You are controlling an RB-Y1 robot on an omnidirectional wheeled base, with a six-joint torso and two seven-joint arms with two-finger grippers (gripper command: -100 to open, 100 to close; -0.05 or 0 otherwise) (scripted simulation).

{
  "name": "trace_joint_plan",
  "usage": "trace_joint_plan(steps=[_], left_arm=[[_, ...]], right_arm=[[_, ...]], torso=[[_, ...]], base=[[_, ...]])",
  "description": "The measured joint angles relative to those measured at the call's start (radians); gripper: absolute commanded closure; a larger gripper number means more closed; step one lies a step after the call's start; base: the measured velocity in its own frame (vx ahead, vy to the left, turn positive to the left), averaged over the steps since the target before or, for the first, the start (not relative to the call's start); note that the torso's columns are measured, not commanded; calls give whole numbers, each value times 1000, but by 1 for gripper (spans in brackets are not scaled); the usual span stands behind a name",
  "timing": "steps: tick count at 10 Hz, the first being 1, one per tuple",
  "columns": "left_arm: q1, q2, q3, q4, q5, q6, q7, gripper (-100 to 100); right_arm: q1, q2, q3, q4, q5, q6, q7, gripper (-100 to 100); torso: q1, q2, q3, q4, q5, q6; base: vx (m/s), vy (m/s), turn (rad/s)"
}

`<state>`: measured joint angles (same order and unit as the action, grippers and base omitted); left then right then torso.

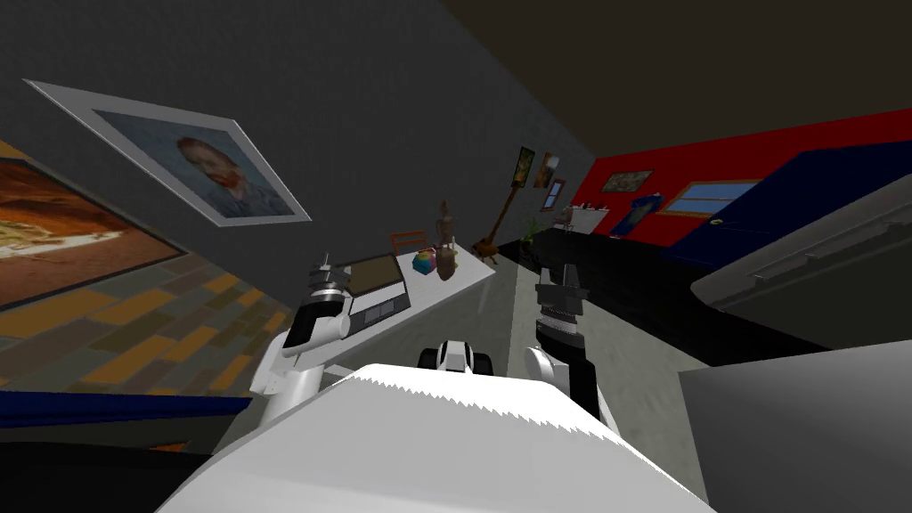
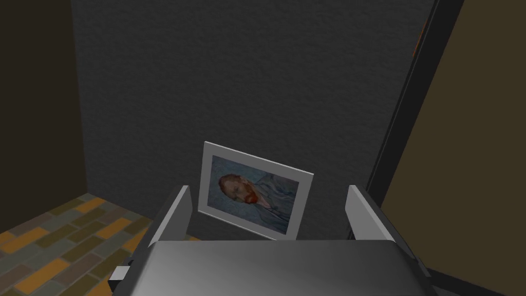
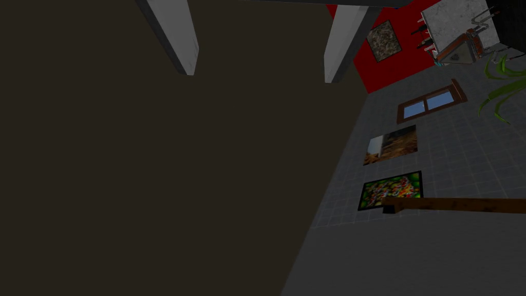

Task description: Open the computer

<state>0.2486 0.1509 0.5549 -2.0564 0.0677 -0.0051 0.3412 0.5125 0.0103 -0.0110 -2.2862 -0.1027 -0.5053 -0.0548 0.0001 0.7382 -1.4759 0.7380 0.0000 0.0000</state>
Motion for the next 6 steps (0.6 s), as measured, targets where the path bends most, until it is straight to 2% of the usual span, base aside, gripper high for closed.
trace_joint_plan(steps=[6], left_arm=[[-74,-20,157,79,-3,112,70,-100]], right_arm=[[0,0,0,0,0,0,0,0]], torso=[[-1,-1,-1,0,0,0]], base=[[71,-79,-222]])
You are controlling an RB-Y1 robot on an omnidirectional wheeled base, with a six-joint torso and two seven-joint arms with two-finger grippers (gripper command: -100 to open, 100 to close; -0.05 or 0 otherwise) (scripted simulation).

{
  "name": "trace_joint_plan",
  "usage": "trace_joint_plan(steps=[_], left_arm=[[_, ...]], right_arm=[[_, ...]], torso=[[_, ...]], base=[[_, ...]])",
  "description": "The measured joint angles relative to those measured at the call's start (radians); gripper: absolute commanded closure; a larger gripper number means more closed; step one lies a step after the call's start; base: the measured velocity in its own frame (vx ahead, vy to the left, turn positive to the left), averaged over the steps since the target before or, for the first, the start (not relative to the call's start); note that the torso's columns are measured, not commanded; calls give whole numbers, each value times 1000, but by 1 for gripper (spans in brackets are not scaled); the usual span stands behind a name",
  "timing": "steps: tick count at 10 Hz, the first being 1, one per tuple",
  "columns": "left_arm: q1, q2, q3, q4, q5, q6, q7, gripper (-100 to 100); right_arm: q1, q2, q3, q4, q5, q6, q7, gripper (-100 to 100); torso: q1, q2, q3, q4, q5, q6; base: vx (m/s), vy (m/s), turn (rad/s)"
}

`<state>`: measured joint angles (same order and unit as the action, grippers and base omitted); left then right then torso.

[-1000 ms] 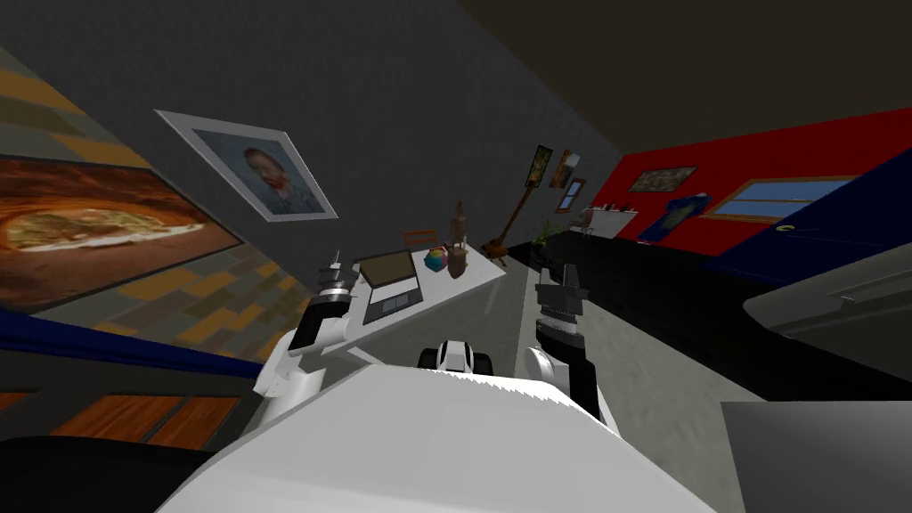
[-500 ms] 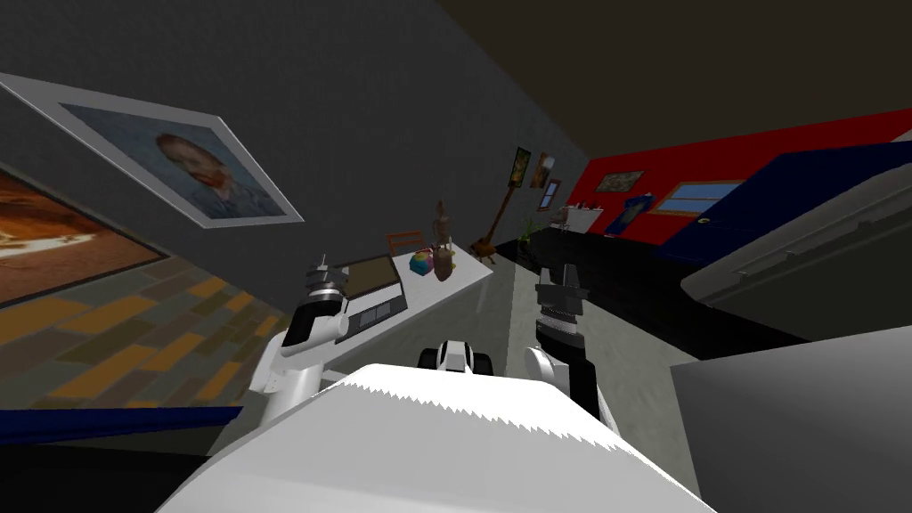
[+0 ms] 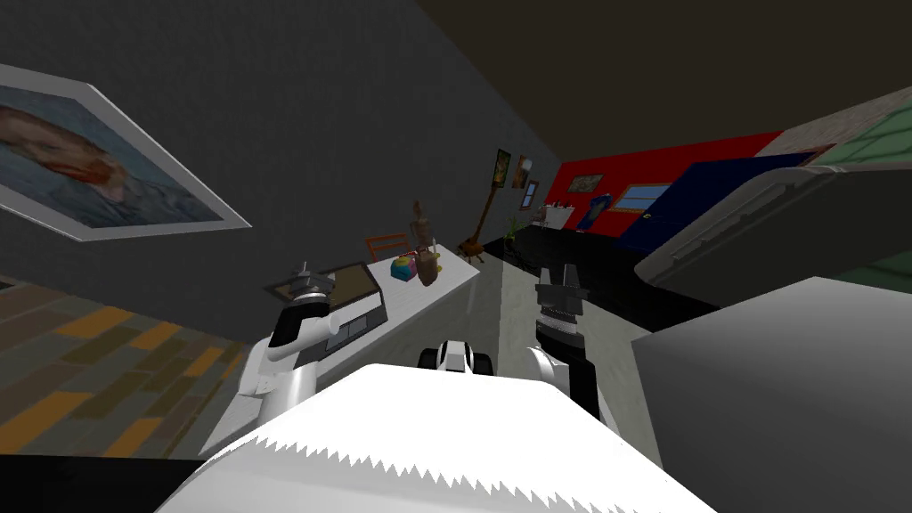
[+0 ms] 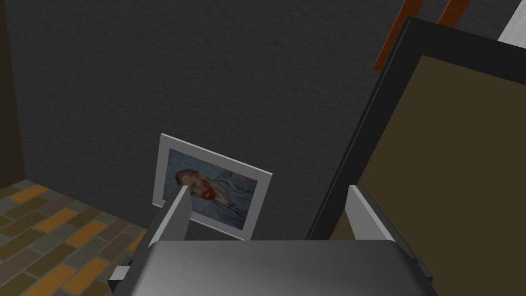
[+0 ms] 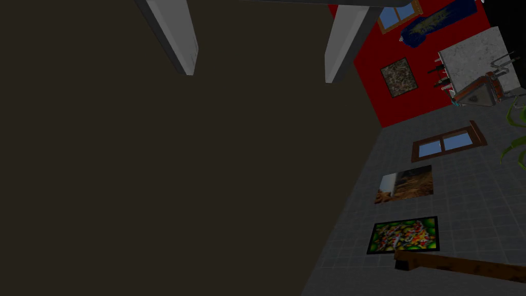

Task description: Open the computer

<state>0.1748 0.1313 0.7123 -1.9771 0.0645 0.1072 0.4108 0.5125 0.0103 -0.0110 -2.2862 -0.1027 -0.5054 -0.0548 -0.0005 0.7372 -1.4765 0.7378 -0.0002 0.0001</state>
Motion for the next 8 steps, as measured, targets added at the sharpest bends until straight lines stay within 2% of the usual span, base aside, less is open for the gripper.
trace_joint_plan(steps=[1,3,7,8], left_arm=[[-9,12,32,13,7,26,17,-100],[-46,-11,80,49,-7,55,33,-100],[-89,-17,173,106,-4,120,76,-100],[-102,-34,190,117,-11,128,82,-100]], right_arm=[[0,0,0,0,0,0,0,0],[0,0,0,0,0,0,0,0],[0,0,0,0,0,0,0,0],[0,0,0,0,0,0,0,0]], torso=[[1,1,0,0,0,0],[1,1,0,0,0,0],[1,2,1,0,0,0],[1,1,1,0,0,0]], base=[[76,-63,-199],[83,-64,-231],[70,-54,-161],[59,-46,-162]])
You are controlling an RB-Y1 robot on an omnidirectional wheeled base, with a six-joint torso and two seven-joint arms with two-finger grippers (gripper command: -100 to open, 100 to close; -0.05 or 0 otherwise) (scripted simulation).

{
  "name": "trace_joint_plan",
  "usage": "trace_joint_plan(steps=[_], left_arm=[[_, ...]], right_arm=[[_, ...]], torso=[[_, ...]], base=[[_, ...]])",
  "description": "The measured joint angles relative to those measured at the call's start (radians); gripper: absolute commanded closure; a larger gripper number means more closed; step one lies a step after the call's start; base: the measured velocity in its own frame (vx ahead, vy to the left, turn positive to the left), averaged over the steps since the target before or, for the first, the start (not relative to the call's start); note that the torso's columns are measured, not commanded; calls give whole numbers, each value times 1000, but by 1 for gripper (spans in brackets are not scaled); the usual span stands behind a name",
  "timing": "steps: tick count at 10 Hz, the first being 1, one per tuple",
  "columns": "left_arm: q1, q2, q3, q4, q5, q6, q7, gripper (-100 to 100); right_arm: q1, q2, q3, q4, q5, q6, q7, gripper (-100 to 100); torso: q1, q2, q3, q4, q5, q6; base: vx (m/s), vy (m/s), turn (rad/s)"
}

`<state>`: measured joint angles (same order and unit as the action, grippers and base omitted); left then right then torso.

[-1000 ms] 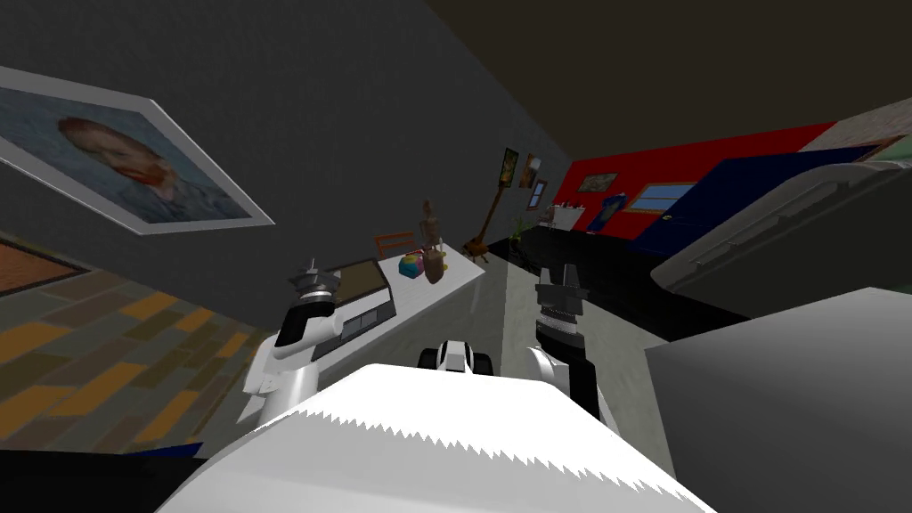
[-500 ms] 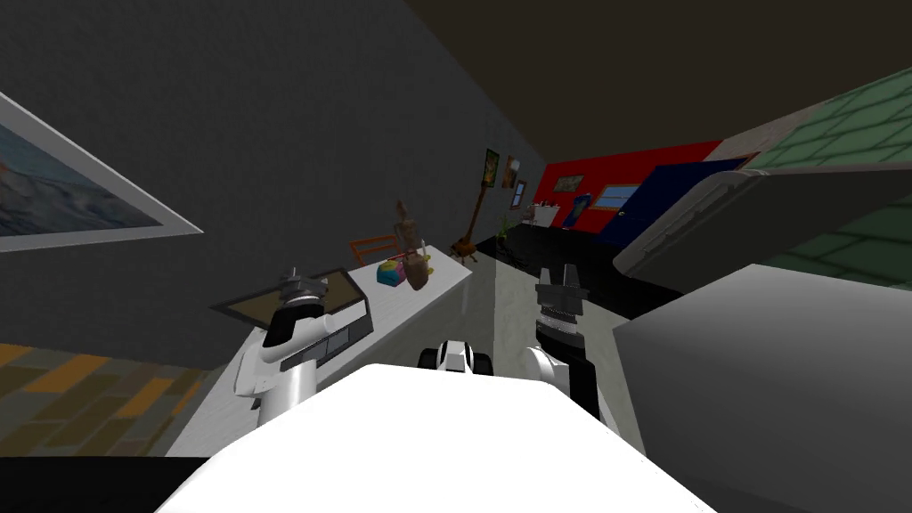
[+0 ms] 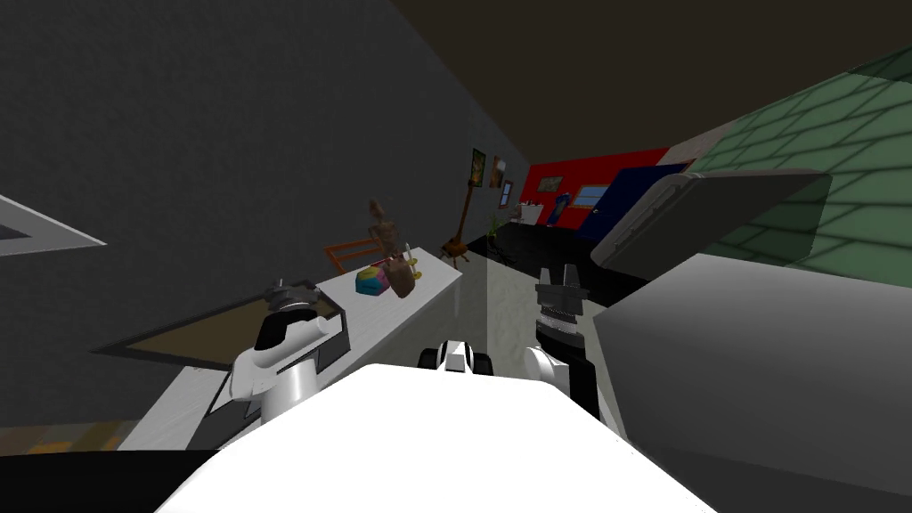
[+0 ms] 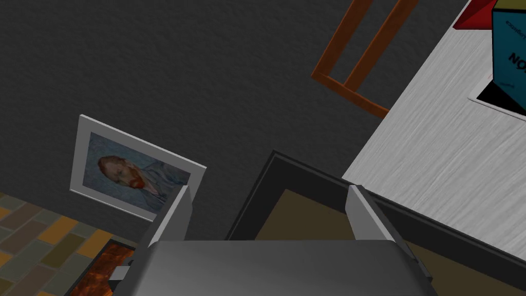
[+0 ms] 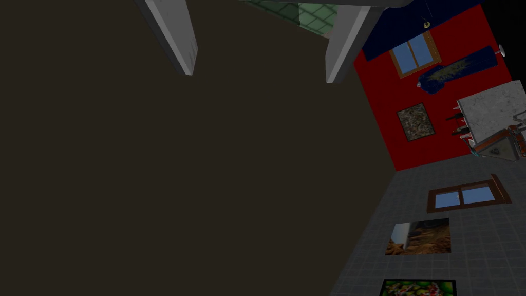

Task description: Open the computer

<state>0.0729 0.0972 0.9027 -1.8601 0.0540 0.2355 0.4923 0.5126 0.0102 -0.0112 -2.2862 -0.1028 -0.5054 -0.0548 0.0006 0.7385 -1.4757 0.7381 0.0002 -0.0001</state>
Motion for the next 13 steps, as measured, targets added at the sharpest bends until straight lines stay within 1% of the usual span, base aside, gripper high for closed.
trace_joint_plan(steps=[1,2,3,4,5,6,7,8,9,13], left_arm=[[-9,-11,22,7,1,18,9,-100],[-10,-12,25,8,1,24,11,-100],[-10,-12,24,8,1,23,11,100],[-10,-8,28,-4,2,39,13,100],[-10,-8,29,-6,2,44,13,100],[-13,-14,21,18,1,19,8,100],[-14,-19,16,31,1,-12,4,100],[-12,-19,15,32,2,-32,2,100],[-12,-28,7,49,3,-57,-3,100],[-18,-42,-10,102,2,-165,-18,100]], right_arm=[[0,0,0,0,0,0,0,0],[0,0,0,0,0,0,0,0],[0,0,0,0,0,0,0,0],[0,0,0,0,0,0,0,0],[0,0,0,0,0,0,0,0],[0,0,0,0,0,0,0,0],[0,0,0,0,0,0,0,0],[0,0,0,0,0,0,0,0],[0,0,0,0,0,0,0,0],[0,0,0,0,0,0,0,0]], torso=[[0,0,0,0,0,1],[2,1,0,0,0,0],[2,1,1,0,1,0],[5,-2,-2,0,0,0],[1,-1,-1,0,0,0],[-3,2,1,0,-1,0],[-3,2,1,1,-1,0],[-2,1,1,0,-1,0],[-1,0,0,0,0,0],[0,-1,0,0,0,0]], base=[[24,-22,-31],[5,-5,6],[75,70,-47],[48,50,-16],[-9,7,70],[-17,-4,32],[-14,-9,-8],[-25,-14,65],[-24,-15,36],[-12,-4,21]])
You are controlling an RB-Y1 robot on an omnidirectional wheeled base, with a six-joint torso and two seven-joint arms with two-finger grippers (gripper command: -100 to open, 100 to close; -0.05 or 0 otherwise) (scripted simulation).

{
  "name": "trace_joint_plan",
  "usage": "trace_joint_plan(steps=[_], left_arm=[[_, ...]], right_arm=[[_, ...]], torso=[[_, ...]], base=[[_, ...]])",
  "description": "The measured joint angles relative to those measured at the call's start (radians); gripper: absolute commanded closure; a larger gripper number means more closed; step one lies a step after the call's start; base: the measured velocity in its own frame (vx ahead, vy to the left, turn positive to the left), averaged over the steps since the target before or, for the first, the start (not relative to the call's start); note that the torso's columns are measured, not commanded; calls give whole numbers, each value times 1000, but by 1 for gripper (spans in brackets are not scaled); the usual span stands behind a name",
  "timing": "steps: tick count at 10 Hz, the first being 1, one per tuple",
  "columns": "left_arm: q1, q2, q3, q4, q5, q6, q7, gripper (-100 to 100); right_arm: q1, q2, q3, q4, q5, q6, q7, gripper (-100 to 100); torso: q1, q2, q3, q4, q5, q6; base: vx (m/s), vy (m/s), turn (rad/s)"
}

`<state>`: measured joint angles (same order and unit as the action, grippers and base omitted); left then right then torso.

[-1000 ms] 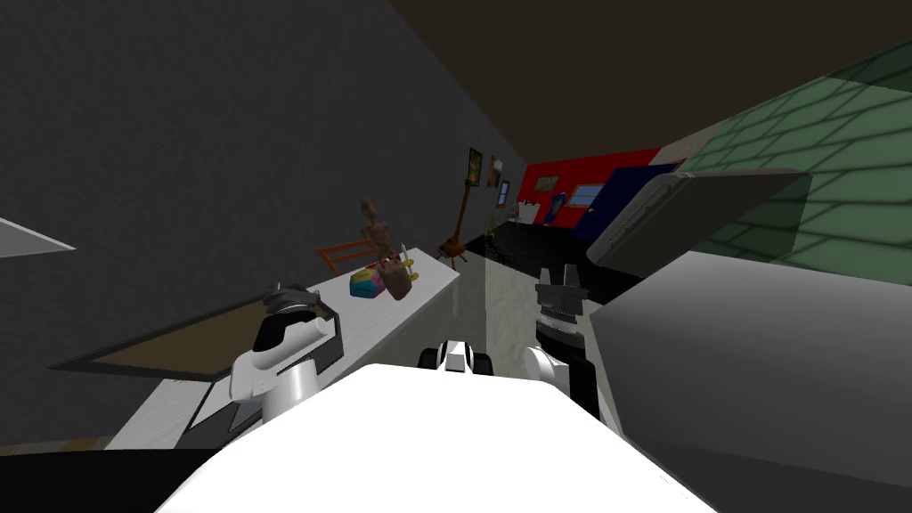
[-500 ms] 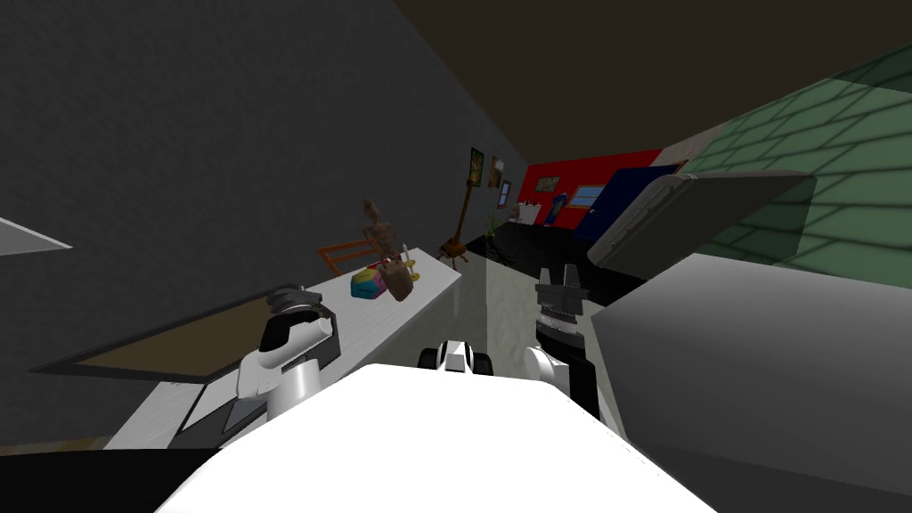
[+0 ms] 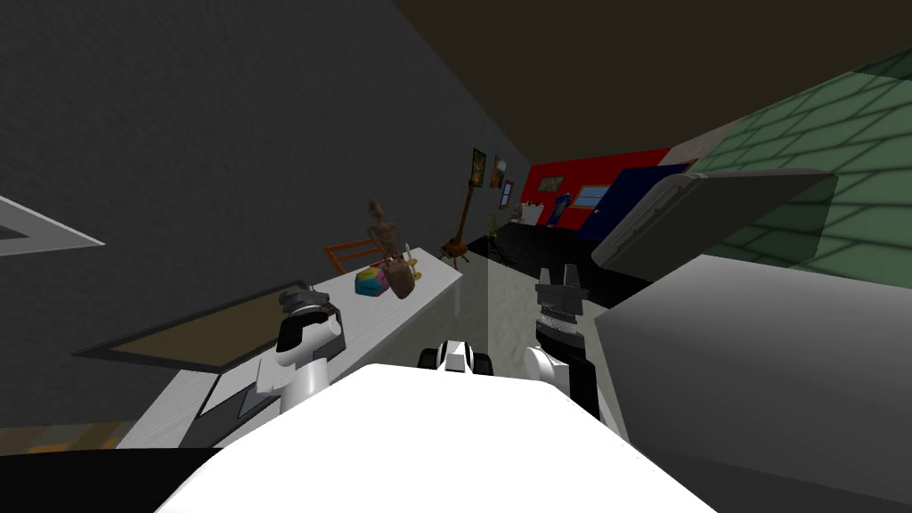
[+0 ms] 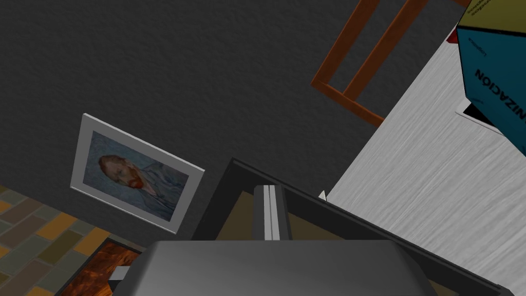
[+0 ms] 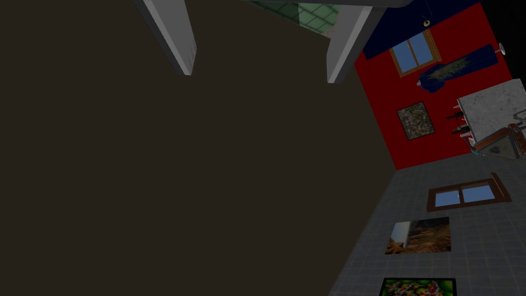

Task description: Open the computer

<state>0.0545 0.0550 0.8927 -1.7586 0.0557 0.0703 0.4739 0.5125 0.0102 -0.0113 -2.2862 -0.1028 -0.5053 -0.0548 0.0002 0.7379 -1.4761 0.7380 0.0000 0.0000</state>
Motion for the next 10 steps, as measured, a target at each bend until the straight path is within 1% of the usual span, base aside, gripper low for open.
trace_joint_plan(steps=[1,2,3,5,6,8,10], left_arm=[[-1,-4,-2,1,-1,-26,-2,100],[0,-20,-11,13,-3,-51,-9,100],[-1,-21,-15,31,-3,-79,-14,100],[-3,-17,-16,44,-1,-126,-14,100],[-7,-26,-23,64,-3,-152,-21,100],[-5,-31,-29,78,-2,-204,-26,100],[-7,-44,-42,113,-2,-260,-35,100]], right_arm=[[0,0,0,0,0,0,0,0],[0,0,0,0,0,0,0,0],[0,0,0,0,0,0,0,0],[0,0,0,0,0,0,0,0],[0,0,0,0,0,0,0,0],[0,0,0,0,0,0,0,0],[0,0,0,0,0,0,0,0]], torso=[[0,0,0,0,0,0],[0,0,0,0,0,0],[0,0,0,0,0,0],[0,0,0,0,0,0],[0,0,0,0,0,0],[0,0,0,0,0,0],[0,0,0,0,0,0]], base=[[-16,-4,63],[-17,-6,35],[-8,-4,-8],[-8,-1,30],[-18,-7,41],[-13,-8,32],[-15,-6,12]])
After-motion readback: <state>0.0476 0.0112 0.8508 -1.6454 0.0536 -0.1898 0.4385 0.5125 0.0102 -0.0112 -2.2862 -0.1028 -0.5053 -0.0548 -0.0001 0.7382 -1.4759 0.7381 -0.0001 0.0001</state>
